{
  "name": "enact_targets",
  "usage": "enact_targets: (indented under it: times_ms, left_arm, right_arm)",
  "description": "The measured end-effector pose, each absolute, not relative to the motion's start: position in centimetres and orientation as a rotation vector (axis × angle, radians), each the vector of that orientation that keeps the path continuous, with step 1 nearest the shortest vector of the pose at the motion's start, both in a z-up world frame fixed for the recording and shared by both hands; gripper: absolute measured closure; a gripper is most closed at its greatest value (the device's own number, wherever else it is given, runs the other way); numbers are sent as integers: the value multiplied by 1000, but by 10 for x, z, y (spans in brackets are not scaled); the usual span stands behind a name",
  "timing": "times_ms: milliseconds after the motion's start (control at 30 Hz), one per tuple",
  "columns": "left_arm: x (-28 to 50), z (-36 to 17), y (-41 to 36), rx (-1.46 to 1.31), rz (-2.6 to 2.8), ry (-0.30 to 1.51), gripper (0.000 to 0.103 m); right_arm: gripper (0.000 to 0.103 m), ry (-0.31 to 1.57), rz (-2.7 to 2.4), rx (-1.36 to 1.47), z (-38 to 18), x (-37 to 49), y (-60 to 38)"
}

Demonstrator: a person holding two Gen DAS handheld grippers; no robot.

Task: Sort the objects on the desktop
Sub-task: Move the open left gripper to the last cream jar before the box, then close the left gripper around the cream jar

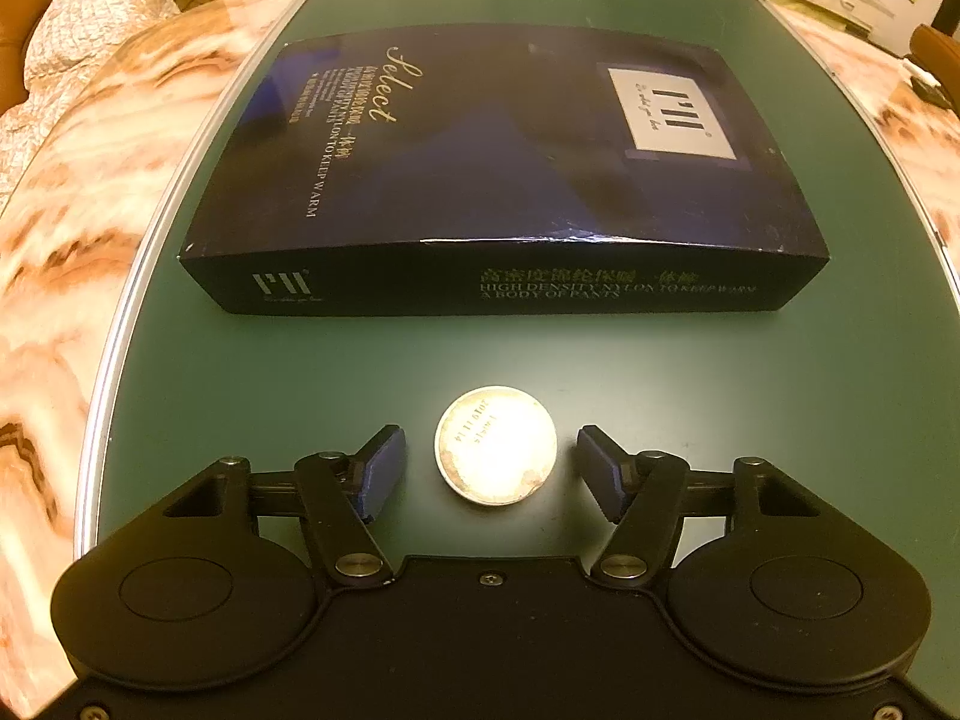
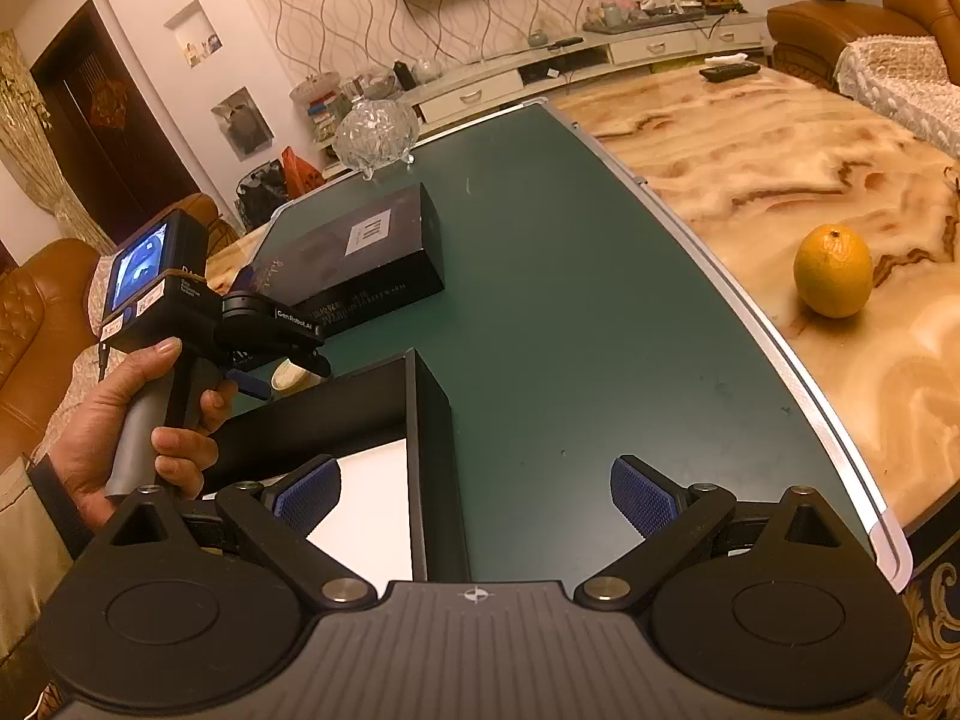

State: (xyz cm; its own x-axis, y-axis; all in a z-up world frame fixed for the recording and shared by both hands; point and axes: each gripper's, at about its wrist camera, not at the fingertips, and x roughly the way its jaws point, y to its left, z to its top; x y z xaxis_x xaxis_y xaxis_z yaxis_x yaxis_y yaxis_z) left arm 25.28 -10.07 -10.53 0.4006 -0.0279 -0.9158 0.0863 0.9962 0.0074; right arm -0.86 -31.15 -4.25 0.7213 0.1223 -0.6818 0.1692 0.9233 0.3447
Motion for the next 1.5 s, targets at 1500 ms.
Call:
enact_targets:
  times_ms: [1500]
  left_arm:
    - [245,-86,-100,48,-82,1127,62]
  right_arm:
    - [4,765,-27,401,-47,-7,-314]
